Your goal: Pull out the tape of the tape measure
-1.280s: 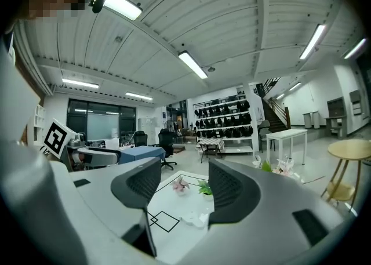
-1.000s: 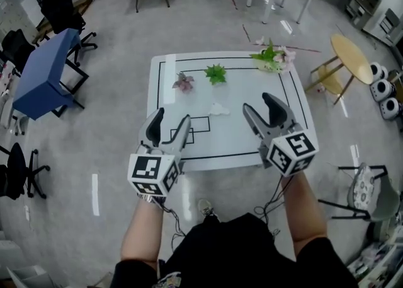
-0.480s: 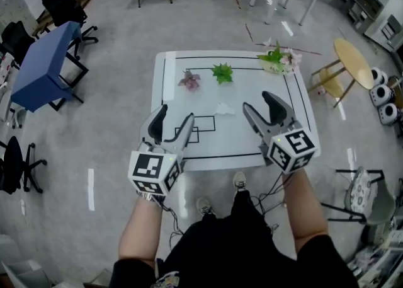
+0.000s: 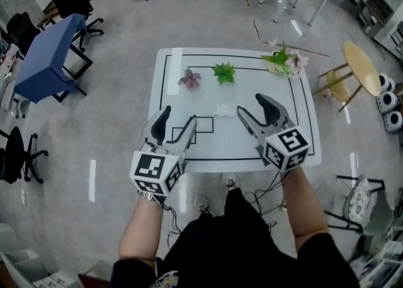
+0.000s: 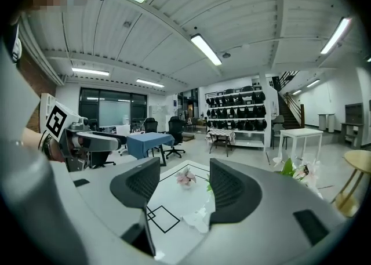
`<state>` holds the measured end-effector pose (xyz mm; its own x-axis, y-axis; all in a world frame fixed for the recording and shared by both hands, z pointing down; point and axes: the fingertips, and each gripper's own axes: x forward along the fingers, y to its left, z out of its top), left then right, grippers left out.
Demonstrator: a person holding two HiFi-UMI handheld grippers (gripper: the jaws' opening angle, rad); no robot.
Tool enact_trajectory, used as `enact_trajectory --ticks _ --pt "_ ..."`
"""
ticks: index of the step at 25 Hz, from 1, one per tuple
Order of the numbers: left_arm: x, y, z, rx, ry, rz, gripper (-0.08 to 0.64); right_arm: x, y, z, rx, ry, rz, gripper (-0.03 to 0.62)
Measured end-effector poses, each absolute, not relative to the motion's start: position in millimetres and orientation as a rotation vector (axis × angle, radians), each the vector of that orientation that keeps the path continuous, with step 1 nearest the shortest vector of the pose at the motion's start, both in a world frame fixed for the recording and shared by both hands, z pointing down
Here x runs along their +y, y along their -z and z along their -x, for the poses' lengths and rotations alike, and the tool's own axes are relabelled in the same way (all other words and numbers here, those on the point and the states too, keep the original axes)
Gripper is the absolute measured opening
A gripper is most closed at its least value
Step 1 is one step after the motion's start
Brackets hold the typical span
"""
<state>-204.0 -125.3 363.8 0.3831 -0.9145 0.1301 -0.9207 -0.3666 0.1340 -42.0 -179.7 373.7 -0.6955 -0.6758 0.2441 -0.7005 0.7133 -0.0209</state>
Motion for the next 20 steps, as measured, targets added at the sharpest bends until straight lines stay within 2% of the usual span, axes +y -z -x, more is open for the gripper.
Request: enact_trajectory --ticks 20 --pt "-178 -424 164 -1.689 -0.135 -2.286 0.268 -237 -474 33 -2.64 -0.287 -0.747 0.256"
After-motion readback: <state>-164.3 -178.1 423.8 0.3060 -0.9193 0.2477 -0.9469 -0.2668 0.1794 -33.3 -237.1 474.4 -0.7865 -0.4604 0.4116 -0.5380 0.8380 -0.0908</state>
